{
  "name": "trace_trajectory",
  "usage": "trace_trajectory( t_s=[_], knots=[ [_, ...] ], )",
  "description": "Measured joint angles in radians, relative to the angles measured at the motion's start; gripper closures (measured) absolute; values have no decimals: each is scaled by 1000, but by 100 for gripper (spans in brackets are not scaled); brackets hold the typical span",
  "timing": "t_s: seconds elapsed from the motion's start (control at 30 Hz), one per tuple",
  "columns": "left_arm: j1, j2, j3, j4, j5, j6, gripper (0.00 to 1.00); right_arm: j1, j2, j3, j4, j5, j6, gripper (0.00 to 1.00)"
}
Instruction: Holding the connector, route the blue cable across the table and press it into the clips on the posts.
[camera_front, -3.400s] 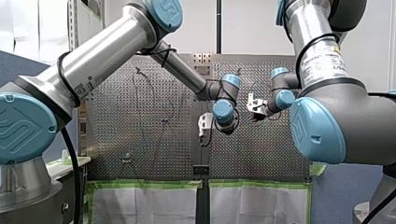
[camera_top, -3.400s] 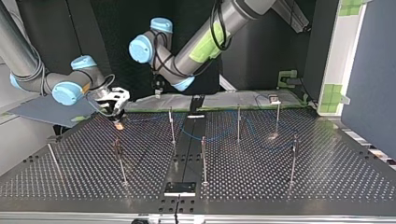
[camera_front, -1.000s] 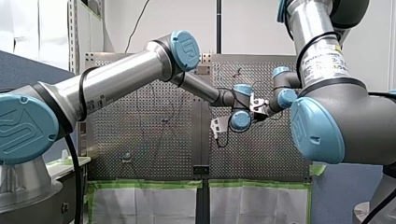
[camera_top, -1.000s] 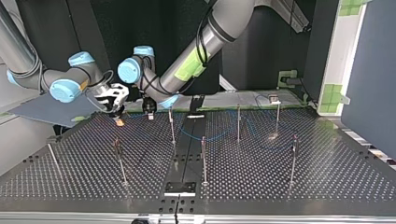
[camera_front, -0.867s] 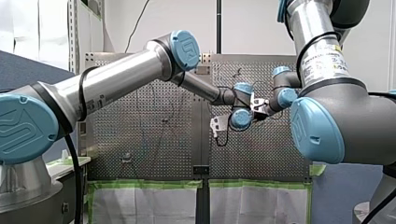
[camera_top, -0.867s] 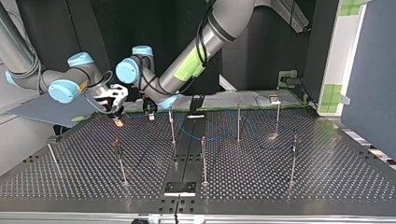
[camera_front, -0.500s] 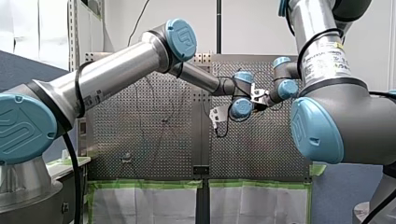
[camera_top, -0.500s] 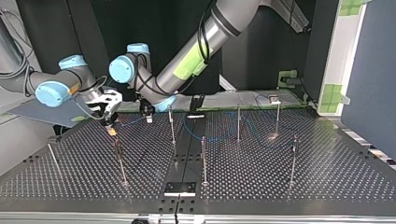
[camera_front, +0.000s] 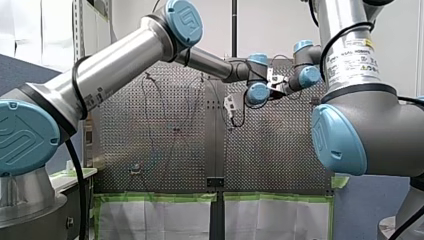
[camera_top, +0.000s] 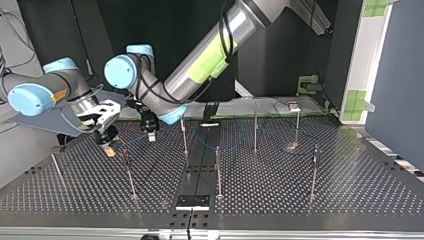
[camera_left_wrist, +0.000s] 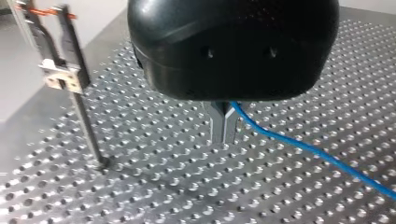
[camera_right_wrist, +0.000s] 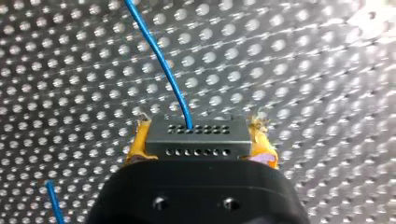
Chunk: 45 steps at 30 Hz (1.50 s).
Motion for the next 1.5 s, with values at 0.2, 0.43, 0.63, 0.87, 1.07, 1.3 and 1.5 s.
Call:
trace_trajectory(
  t_s=[0.2,0.43,0.63,0.87,1.07,1.3,1.5],
  knots=[
    [0,14,6,1,0,5,100,0,-27,-19,26,-2,5,100],
    [1,37,22,2,0,15,100,0,-52,-41,45,-8,18,100],
    [10,51,29,3,0,21,100,0,-67,-57,57,-9,21,100],
    [16,52,46,2,2,23,100,0,-76,-81,71,-10,26,100],
    [21,52,62,0,2,27,100,0,-80,-98,77,-10,29,100],
    [15,52,72,-34,0,26,100,0,-81,-102,87,-17,27,100],
    [-9,52,67,-80,-1,28,100,0,-84,-102,96,-18,23,100]
  ],
)
